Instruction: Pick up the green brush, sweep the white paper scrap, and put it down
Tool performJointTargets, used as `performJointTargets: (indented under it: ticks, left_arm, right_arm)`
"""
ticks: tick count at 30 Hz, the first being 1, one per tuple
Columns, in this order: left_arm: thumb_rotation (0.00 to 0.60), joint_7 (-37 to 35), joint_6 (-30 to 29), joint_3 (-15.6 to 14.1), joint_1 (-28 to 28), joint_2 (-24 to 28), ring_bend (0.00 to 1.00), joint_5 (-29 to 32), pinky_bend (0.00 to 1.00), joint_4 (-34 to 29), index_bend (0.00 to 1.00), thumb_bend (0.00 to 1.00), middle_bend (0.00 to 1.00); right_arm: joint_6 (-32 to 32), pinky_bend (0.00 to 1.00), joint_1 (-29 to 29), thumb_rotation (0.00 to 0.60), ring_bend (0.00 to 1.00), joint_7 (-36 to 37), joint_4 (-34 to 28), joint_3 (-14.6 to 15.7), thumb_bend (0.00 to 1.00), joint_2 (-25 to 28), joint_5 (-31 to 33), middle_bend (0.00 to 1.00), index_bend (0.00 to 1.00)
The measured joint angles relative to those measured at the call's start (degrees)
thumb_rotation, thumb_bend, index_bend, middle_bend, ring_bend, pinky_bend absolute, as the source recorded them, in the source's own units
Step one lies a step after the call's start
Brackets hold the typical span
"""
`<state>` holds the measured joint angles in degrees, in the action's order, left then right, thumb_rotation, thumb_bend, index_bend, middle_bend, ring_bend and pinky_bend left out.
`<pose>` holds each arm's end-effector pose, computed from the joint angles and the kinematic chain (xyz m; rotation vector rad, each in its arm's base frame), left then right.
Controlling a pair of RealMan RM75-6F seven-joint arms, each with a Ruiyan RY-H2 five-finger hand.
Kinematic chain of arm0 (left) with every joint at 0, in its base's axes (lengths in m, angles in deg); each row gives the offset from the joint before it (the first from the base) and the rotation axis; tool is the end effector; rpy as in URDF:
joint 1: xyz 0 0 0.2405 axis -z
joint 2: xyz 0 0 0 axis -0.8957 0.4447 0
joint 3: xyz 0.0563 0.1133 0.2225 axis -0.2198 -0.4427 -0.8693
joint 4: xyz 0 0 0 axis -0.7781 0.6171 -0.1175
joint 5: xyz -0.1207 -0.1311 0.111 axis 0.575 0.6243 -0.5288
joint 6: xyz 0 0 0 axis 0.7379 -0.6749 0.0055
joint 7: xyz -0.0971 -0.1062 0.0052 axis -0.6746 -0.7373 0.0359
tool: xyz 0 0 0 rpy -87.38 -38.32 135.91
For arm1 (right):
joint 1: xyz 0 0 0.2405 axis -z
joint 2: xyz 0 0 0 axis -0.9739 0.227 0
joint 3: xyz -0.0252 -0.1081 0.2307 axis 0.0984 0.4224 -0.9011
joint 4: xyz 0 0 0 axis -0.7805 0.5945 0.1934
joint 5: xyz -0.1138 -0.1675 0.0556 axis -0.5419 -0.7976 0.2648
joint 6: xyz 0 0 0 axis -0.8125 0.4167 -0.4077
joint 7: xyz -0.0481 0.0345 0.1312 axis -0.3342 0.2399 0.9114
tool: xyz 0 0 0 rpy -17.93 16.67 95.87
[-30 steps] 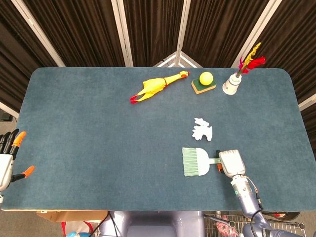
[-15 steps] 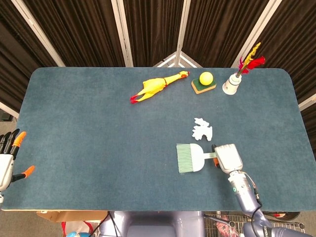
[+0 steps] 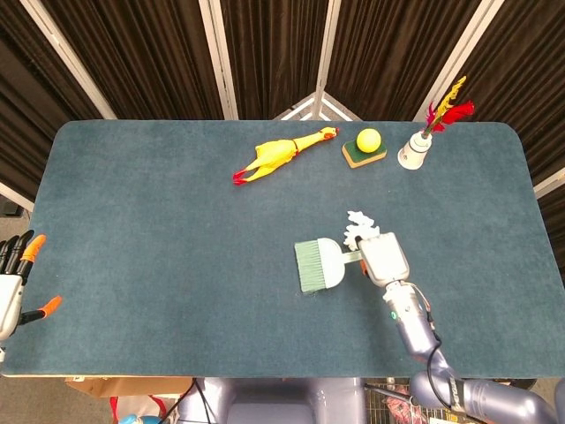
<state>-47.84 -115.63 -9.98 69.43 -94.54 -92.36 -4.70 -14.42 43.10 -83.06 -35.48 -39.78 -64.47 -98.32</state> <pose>-0.3104 0.1897 0.1612 -1.3787 -0.8338 -0.8812 -0.1806 -0.3277 -0.0003 1.7577 -0.6484 0.6504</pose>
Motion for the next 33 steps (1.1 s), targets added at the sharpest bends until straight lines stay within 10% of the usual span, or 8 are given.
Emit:
performJointTargets:
  ticks: [14,33]
  left_arm:
    - [0.600,-1.5,0.9,-0.1,0.2,0.6,0.00,0.3,0.00,-0.4,0.00,0.01,0.00]
    - [0.600,-2.5,-0.4,-0.7,-0.2,0.2,0.00,-1.4,0.00,-1.1,0.00,0.01,0.00]
  right_arm:
    - [-0.1,0.81,-6.1,0.600,0.98,-7.6,8.5,-3.4,0.54,-0.5,6.8,0.92,0.78]
    - [5.0,0.81,-4.0,0.600,0.98,-17.7,6.2,-0.3,0.55,14.7,11.2,0.92,0.78]
